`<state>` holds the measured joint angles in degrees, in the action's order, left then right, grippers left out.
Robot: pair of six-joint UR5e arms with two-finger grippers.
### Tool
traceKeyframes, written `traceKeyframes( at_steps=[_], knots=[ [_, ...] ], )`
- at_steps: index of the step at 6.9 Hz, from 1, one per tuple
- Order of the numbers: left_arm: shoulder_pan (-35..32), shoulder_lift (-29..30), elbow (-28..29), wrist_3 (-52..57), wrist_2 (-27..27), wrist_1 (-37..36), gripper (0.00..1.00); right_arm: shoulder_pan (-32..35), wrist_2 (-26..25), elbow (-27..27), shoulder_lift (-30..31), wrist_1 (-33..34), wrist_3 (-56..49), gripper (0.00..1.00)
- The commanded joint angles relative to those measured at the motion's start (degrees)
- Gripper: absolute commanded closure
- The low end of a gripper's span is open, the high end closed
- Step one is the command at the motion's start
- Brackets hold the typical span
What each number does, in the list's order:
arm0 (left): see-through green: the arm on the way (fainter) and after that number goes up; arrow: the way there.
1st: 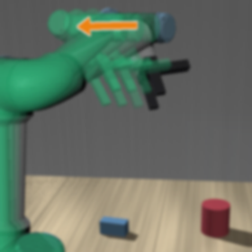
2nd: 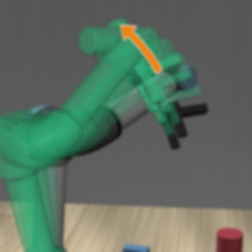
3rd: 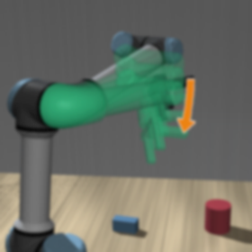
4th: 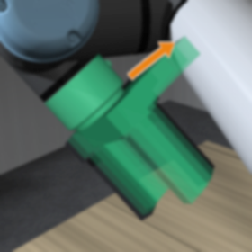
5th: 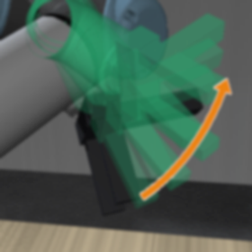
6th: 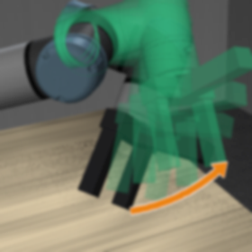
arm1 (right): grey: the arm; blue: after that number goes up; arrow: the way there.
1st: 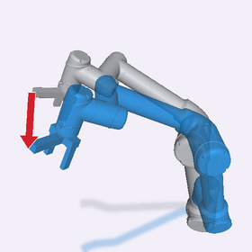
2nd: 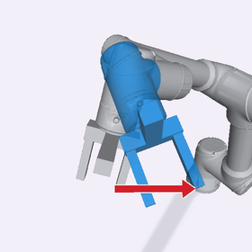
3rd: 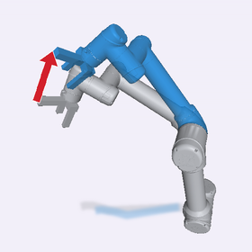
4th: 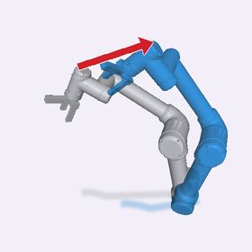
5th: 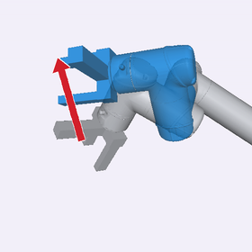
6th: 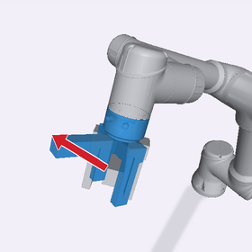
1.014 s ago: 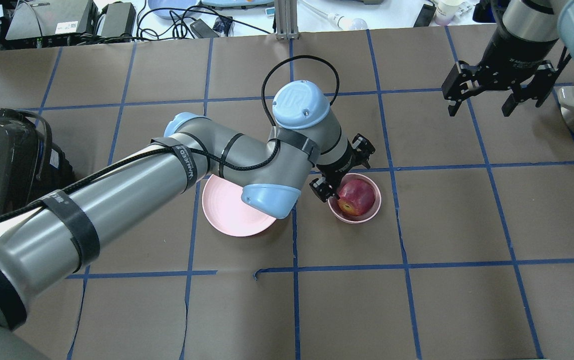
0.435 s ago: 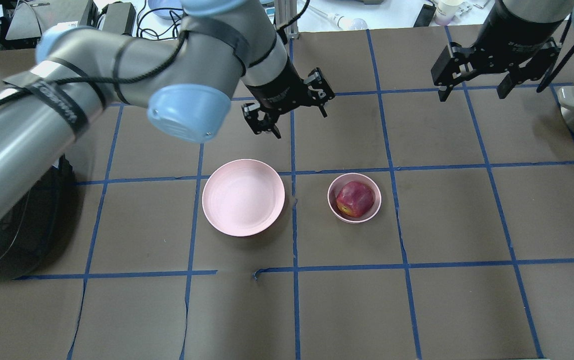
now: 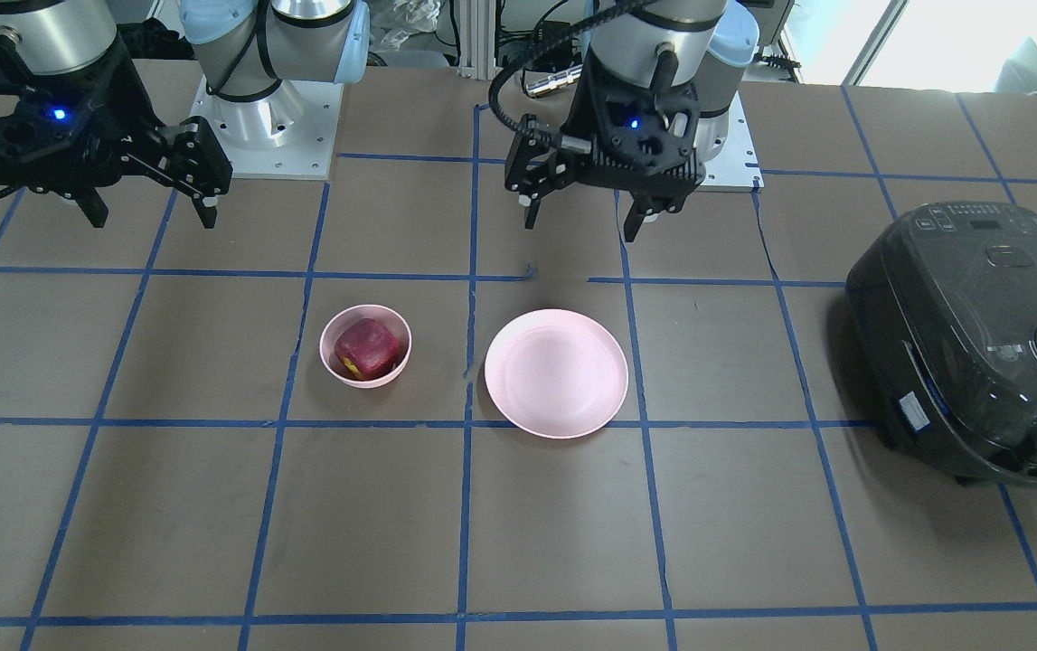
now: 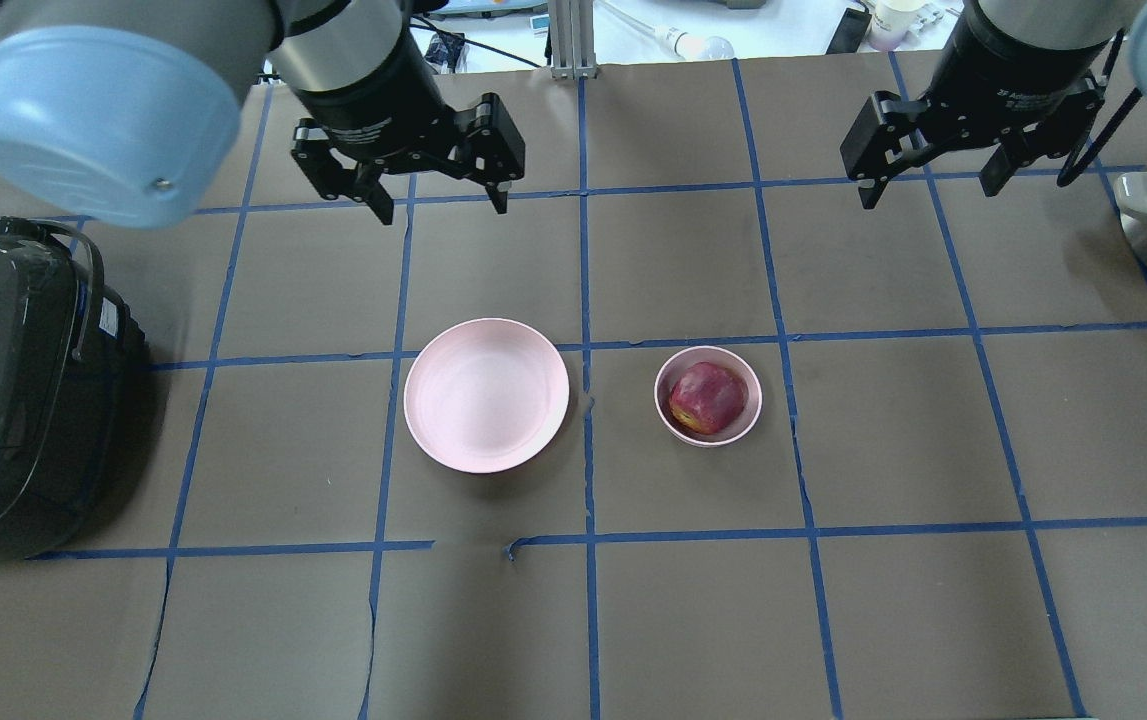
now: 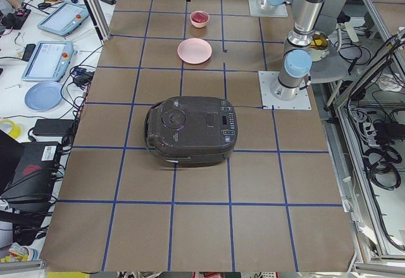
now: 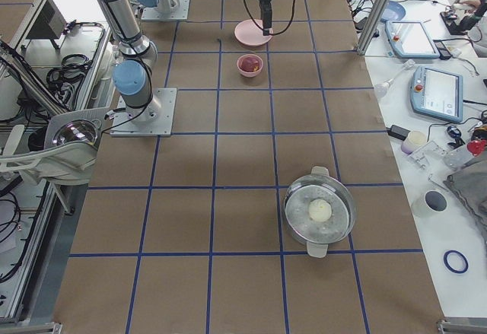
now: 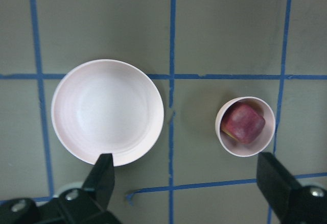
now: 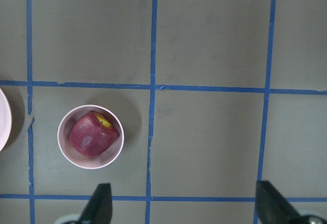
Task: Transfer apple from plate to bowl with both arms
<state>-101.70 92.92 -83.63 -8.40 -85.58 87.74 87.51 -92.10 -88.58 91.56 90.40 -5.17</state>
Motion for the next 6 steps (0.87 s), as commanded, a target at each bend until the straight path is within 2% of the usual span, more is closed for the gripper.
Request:
traceKeyframes(
  at_steps=[1, 4, 6],
  knots=[
    [2.37, -3.00, -0.39, 10.37, -5.63, 2.09, 0.00, 0.03, -0.18, -0.28, 0.19, -0.04, -0.01, 0.00],
    [3.96, -3.18, -1.00, 11.12, -5.83, 1.56, 0.00, 0.12, 1.74, -0.10, 0.37, -0.22, -0.19, 0.00],
    [8.51, -3.18, -1.18, 11.38, -4.69, 1.73, 0.00, 0.20, 1.75, -0.10, 0.37, -0.22, -0.28, 0.00]
  ],
)
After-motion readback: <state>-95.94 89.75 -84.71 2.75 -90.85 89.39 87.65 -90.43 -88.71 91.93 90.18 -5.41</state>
